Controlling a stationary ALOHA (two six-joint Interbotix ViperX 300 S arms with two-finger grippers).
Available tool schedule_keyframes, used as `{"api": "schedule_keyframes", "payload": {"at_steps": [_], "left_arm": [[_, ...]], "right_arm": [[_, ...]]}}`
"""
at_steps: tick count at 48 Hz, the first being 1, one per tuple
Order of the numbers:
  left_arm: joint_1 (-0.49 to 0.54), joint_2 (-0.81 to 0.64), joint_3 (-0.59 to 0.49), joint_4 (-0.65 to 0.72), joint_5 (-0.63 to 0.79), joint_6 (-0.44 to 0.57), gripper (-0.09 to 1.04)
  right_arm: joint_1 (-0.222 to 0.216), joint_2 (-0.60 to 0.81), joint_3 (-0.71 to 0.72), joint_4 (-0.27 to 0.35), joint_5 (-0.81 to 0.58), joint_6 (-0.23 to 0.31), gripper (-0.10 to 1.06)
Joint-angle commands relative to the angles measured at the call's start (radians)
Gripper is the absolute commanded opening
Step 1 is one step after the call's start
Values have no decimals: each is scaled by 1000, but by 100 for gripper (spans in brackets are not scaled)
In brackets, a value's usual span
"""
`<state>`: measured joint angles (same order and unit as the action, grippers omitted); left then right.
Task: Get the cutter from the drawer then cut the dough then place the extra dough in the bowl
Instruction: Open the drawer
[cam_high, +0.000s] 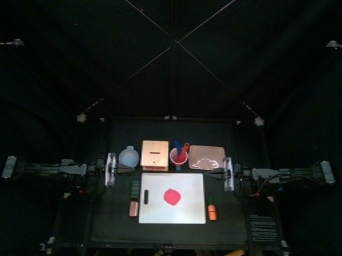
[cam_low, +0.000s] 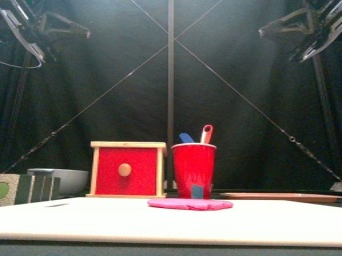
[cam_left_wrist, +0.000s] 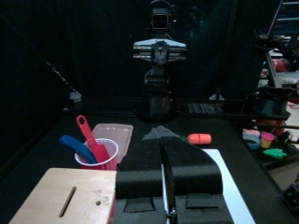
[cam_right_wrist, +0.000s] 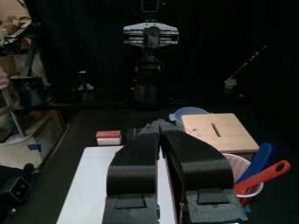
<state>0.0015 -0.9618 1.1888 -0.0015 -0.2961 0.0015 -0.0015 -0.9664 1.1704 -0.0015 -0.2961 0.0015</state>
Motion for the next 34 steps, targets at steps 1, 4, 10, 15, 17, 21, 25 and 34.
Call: {"api": "schedule_keyframes", "payload": {"at_steps": [1, 4, 10, 15, 17, 21, 25, 34], "left_arm": [[5, 54, -26, -48, -25, -9, -7], [2, 66, -32, -103, -34, -11, -4], [-6, 95, -32, -288, -66, -21, -1], [-14, 127, -20, -443, -72, -37, -1], [-18, 149, -9, -525, -78, -49, -1], [-25, 202, 11, -680, -84, -77, -1], [-49, 258, 31, -822, -117, -110, 0], [-158, 374, 43, -968, -284, -144, 0]], "right_arm": [[-46, 51, -14, -2, -3, 3, -1], [-67, 91, -35, -2, -6, 5, 1], [-104, 216, -138, -2, -5, 5, 4], [-126, 345, -256, -3, 2, 2, 4], [-137, 394, -299, -2, 5, 3, 4], [-166, 505, -402, 0, 21, 6, 4], [-181, 611, -512, -2, 72, 5, 4], [-201, 807, -747, -44, 287, -11, 4]]}}
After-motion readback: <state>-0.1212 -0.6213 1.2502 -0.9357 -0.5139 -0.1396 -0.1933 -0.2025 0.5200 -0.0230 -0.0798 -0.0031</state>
